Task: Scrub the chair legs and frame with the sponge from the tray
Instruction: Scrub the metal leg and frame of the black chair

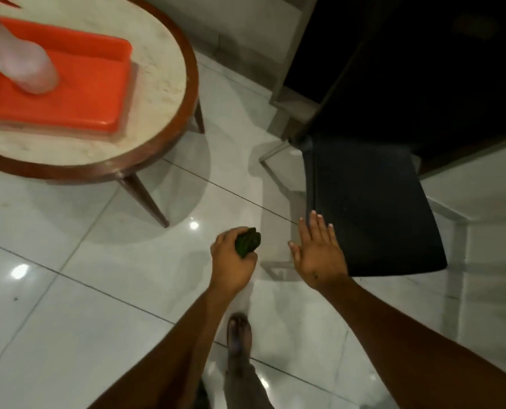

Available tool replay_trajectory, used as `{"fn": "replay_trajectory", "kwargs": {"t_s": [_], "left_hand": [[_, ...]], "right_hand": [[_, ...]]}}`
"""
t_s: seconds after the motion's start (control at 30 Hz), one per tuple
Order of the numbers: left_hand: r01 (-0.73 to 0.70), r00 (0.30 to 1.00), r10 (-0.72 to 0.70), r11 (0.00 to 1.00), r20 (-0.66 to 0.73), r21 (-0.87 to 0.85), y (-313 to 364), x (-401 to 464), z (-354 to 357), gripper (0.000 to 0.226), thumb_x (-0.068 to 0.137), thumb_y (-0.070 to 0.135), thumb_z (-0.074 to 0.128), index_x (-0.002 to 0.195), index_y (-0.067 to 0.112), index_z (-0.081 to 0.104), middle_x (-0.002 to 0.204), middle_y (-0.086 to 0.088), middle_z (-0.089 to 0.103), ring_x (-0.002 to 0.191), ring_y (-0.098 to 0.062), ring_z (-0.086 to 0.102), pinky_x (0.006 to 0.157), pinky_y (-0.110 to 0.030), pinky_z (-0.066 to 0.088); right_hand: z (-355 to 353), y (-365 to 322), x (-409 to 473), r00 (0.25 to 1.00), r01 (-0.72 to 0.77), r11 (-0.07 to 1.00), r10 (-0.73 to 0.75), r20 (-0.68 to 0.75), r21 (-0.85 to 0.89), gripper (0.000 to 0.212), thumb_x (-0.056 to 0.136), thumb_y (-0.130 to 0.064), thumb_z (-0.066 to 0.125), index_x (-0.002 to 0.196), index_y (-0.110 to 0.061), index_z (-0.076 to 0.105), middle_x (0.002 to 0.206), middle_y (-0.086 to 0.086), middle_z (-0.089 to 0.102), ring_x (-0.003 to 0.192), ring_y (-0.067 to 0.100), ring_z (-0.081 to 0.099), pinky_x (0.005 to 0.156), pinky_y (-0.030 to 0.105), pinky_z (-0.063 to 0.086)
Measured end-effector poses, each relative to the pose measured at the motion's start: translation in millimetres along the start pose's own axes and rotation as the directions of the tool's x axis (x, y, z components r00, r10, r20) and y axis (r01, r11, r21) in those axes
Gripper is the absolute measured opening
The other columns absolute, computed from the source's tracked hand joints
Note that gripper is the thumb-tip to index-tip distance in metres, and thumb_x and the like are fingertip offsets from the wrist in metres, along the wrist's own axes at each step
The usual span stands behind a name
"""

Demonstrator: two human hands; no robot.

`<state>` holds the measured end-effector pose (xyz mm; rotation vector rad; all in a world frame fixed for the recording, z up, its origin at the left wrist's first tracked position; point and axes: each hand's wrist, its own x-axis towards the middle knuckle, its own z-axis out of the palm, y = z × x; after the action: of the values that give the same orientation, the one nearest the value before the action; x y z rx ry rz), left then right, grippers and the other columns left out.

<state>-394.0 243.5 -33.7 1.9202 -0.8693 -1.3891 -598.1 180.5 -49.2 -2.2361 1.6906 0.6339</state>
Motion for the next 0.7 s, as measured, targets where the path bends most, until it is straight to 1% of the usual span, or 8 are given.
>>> {"fn": "replay_trajectory", "kwargs": {"t_s": [0.1,0.17,0.23,0.3,0.43,0.57,0.63,0.7], "left_hand": [[0.109,0.994,-0.110,0.979,0.007,-0.173,-40.0,4.2,55.7,0.052,0.087,-0.008,0.069,0.134,0.013,0.064,0.128,-0.007,0.063,0.118,-0.031,0.065,0.105,-0.050,0.058],[0.199,0.979,-0.204,0.944,0.007,-0.264,-75.2,14.8,86.4,0.047,0.092,-0.002,0.069,0.130,0.023,0.063,0.121,-0.002,0.067,0.105,-0.022,0.068,0.089,-0.036,0.064],[0.261,0.960,-0.279,0.894,0.004,-0.364,-113.5,31.3,111.8,0.042,0.095,0.001,0.068,0.127,0.028,0.062,0.107,0.008,0.067,0.087,-0.011,0.069,0.064,-0.015,0.058],[0.305,0.938,-0.348,0.839,-0.013,-0.452,-150.6,48.4,129.5,0.040,0.094,-0.001,0.065,0.122,0.027,0.064,0.096,0.010,0.066,0.072,-0.007,0.070,0.050,-0.009,0.052],[0.342,0.921,-0.389,0.768,0.029,-0.542,-210.1,99.5,164.9,0.044,0.091,-0.007,0.058,0.127,0.016,0.068,0.098,-0.005,0.070,0.080,-0.019,0.066,0.067,-0.023,0.054],[0.362,0.916,-0.394,0.739,0.071,-0.569,-241.0,161.0,219.1,0.039,0.095,-0.005,0.052,0.124,0.014,0.071,0.108,-0.012,0.072,0.091,-0.030,0.066,0.080,-0.034,0.059],[0.390,0.911,-0.397,0.734,0.115,-0.556,-244.1,185.1,240.7,0.031,0.099,0.005,0.050,0.120,0.014,0.071,0.116,-0.016,0.073,0.103,-0.036,0.068,0.095,-0.044,0.059],[0.443,0.889,-0.430,0.715,0.161,-0.541,-242.9,195.2,248.5,0.032,0.100,0.019,0.050,0.121,0.009,0.071,0.126,-0.021,0.073,0.116,-0.041,0.068,0.102,-0.051,0.055]], "right_hand": [[20.3,38.9,12.4,1.000,-0.016,1.000,0.016,-0.026,-0.009,0.071,0.109,-0.053,0.019,0.167,-0.015,0.003,0.177,0.016,-0.003,0.164,0.032,-0.004,0.127,0.044,-0.008],[33.5,54.9,31.2,0.999,0.004,1.000,-0.004,-0.033,-0.004,0.075,0.108,-0.057,0.022,0.167,-0.014,0.002,0.177,0.015,-0.004,0.164,0.032,-0.004,0.130,0.044,-0.005],[52.1,65.1,47.8,0.997,0.064,0.998,-0.064,-0.053,0.001,0.082,0.104,-0.062,0.019,0.167,-0.013,-0.001,0.177,0.015,-0.007,0.164,0.031,-0.006,0.131,0.043,-0.004],[71.5,70.5,55.1,0.980,0.125,0.992,-0.120,-0.157,0.020,0.086,0.101,-0.063,0.019,0.167,-0.011,0.001,0.177,0.016,-0.005,0.164,0.031,-0.003,0.131,0.043,-0.003],[99.3,82.2,60.8,0.909,0.185,0.981,-0.150,-0.390,0.053,0.086,0.102,-0.063,0.019,0.166,-0.006,0.008,0.176,0.017,0.007,0.164,0.032,0.006,0.134,0.049,0.007],[111.8,90.4,69.8,0.840,0.266,0.962,-0.203,-0.503,0.055,0.081,0.105,-0.063,0.016,0.165,-0.009,0.012,0.176,0.016,0.012,0.164,0.030,0.010,0.134,0.047,0.009],[116.5,93.3,71.3,0.801,0.285,0.956,-0.200,-0.565,0.066,0.079,0.107,-0.062,0.020,0.164,-0.008,0.018,0.175,0.018,0.019,0.163,0.032,0.016,0.133,0.050,0.015],[119.7,94.6,73.5,0.773,0.310,0.949,-0.215,-0.597,0.060,0.079,0.108,-0.062,0.022,0.164,-0.006,0.021,0.173,0.020,0.022,0.162,0.035,0.019,0.132,0.054,0.019]]}}
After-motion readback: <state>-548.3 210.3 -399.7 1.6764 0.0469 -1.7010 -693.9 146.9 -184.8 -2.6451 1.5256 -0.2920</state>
